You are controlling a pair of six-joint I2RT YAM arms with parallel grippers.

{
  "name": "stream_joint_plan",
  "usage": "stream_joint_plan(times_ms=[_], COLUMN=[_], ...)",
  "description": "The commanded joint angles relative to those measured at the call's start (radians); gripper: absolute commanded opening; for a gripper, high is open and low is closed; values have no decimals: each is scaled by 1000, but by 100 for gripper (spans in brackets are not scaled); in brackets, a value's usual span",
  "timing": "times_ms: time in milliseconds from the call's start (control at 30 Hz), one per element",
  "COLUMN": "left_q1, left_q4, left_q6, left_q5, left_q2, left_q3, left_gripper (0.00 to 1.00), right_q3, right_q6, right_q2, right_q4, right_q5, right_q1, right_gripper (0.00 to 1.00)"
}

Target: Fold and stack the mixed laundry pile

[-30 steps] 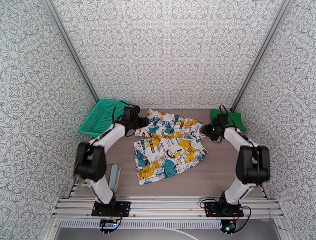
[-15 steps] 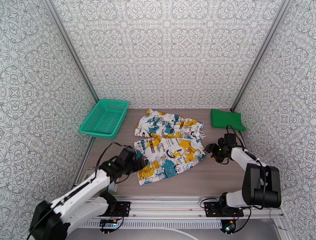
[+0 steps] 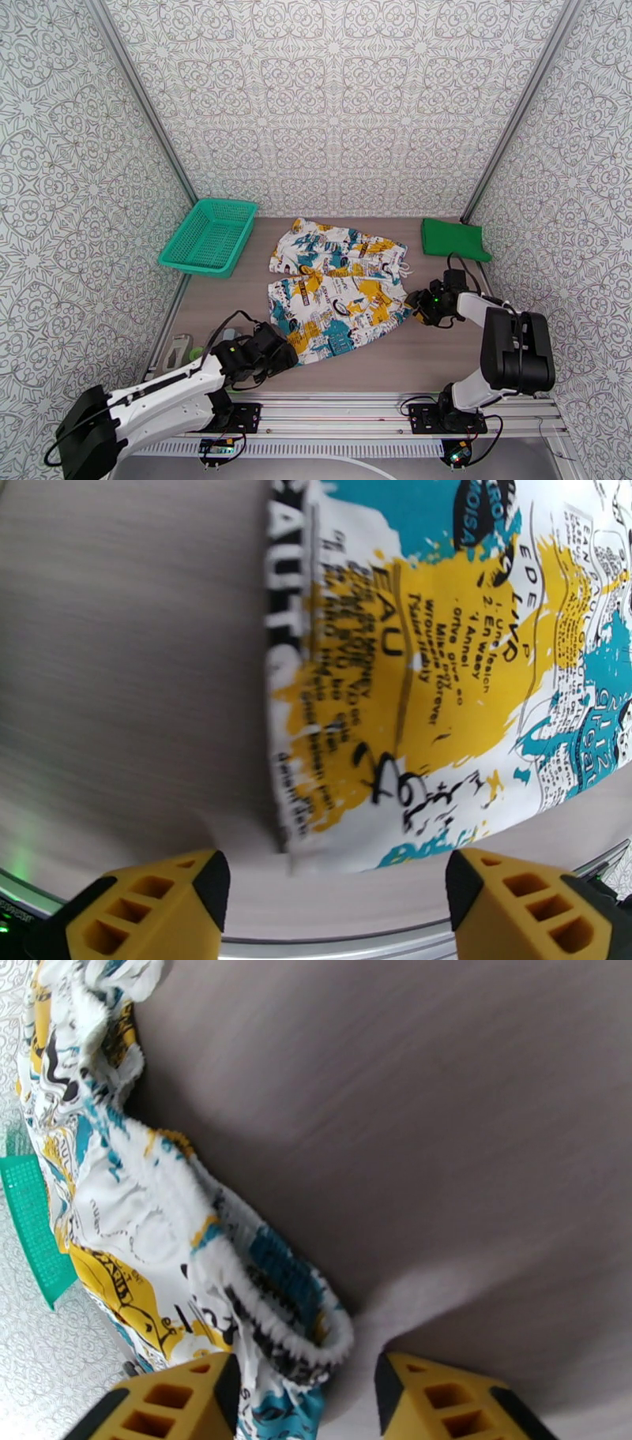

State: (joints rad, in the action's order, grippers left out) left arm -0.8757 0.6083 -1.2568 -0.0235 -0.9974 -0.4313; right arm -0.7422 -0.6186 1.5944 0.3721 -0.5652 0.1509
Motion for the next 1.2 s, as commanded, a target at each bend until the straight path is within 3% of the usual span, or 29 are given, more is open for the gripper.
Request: stream_joint_plan(times_ms=[0, 100, 233, 467, 667, 867, 1167], left_q1=[-6, 4, 1, 17, 42, 67, 28], left_q4=[-90, -149, -164, -130, -61, 21, 220], left_q6=[-31, -22, -7, 25, 68, 118, 211], left_q5=[-2, 5, -3, -32, -53, -58, -64], left_q2=[-34, -67, -102, -55, 37, 123, 218], left_q3=[18, 17, -9, -15, -24, -42, -144], left_gripper=[68, 58, 35, 1, 0, 0, 0], right_q3=[0, -1, -1, 16, 60, 152, 283], right_q6=[-15, -28, -38, -36, -38, -26, 34], right_q2=[53, 70, 75, 52, -9, -163, -460], right_q4=[-66, -86, -98, -102, -88, -22, 208], right_q5=[-3, -13, -2, 26, 28, 47, 129], right_q1=[-13, -17, -17, -17, -17, -17, -17], right_gripper=[48, 45, 40, 22, 9, 1, 1])
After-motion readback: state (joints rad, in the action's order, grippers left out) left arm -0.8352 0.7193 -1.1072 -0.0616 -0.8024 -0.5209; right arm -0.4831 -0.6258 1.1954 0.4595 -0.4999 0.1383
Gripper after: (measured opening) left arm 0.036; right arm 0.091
